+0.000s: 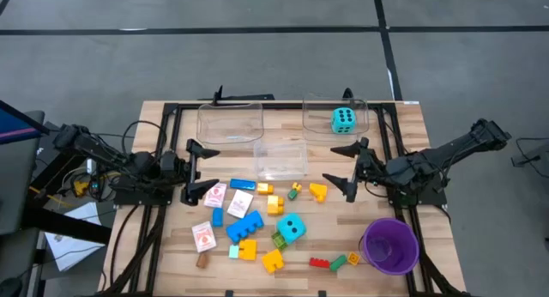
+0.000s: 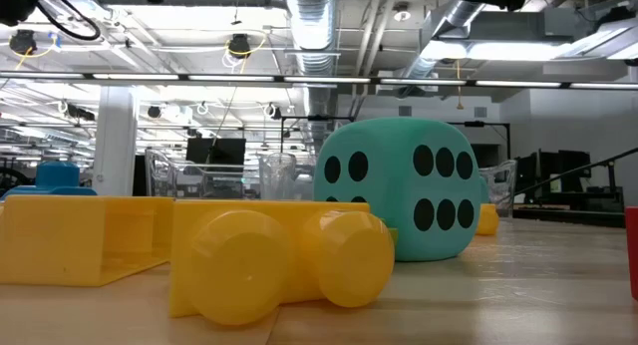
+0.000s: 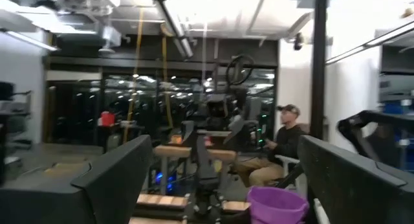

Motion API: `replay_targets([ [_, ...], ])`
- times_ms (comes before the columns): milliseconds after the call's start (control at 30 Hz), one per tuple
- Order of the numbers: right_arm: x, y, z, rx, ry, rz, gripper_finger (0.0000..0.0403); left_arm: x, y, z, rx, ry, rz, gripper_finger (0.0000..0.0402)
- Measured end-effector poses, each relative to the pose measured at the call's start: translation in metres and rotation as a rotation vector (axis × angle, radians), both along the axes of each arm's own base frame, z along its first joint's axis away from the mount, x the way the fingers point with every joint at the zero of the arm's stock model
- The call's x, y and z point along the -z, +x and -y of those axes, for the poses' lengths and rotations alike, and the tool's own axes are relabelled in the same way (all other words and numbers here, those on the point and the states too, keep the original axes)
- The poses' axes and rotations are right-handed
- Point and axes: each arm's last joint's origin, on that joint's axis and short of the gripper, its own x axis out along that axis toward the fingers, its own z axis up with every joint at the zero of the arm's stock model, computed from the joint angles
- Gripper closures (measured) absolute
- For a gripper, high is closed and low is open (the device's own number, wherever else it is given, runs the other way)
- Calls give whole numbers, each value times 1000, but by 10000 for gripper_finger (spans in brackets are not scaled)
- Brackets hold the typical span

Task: Pick & Place Toys
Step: Put the blue dice into the top right transparent bin

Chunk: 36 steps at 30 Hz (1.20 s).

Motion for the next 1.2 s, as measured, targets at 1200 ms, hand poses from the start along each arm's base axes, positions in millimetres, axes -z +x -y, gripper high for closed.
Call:
replay_targets([
  [1200,-21,-19,3,-41,-23,112,3,12,188,147,-494,118,-504,2],
])
